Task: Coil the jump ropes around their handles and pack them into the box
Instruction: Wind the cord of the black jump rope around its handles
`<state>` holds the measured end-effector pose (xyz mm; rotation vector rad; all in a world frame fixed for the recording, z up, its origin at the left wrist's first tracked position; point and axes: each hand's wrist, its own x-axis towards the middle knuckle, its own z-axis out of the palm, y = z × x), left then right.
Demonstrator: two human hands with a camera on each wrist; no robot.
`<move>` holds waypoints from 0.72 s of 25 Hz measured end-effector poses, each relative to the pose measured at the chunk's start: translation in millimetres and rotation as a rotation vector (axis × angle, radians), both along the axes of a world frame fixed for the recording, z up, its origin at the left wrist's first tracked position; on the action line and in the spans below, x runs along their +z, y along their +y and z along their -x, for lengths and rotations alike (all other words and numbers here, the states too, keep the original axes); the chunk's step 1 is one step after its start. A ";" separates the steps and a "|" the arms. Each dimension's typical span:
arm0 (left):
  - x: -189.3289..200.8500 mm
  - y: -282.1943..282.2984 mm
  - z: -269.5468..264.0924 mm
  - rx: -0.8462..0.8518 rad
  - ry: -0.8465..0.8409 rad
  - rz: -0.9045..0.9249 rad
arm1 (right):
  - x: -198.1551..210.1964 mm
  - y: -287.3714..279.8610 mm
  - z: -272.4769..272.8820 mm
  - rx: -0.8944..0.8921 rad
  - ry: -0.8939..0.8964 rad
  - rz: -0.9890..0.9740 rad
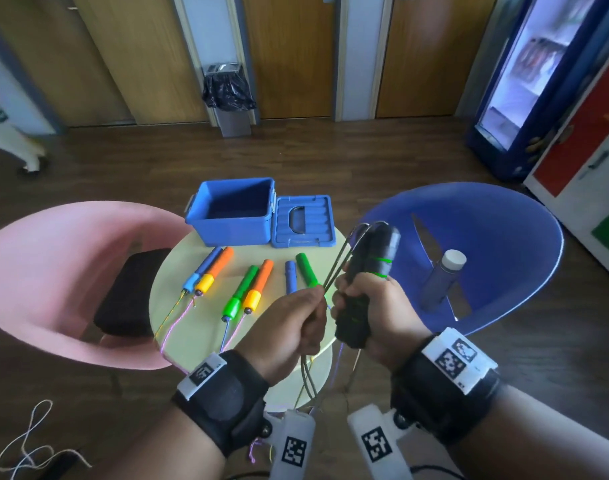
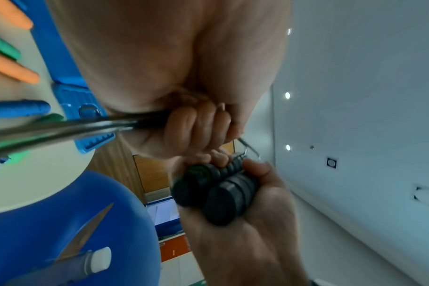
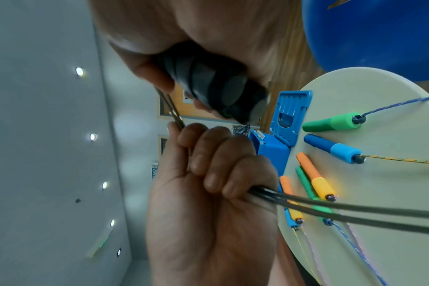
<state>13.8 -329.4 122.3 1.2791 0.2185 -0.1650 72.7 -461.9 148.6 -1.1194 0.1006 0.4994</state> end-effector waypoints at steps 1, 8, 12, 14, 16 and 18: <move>2.4 -3.7 -2.2 -0.011 0.019 -0.036 | 3.8 -0.4 -2.0 -0.056 0.049 -0.067; 5.6 -18.7 1.2 -0.041 0.057 -0.139 | 20.8 -14.9 -14.4 -0.195 0.117 -0.321; 14.9 -19.3 2.7 -0.064 0.030 -0.158 | 22.0 -12.5 -14.2 -0.189 0.074 -0.473; 19.2 -18.7 2.9 -0.084 0.011 -0.188 | 23.3 -13.0 -16.0 -0.165 0.051 -0.513; 21.9 -19.3 3.5 -0.090 -0.015 -0.194 | 24.6 -14.1 -17.3 -0.138 0.055 -0.530; 24.8 -20.8 5.1 -0.089 -0.045 -0.195 | 25.9 -15.8 -18.0 -0.119 0.055 -0.537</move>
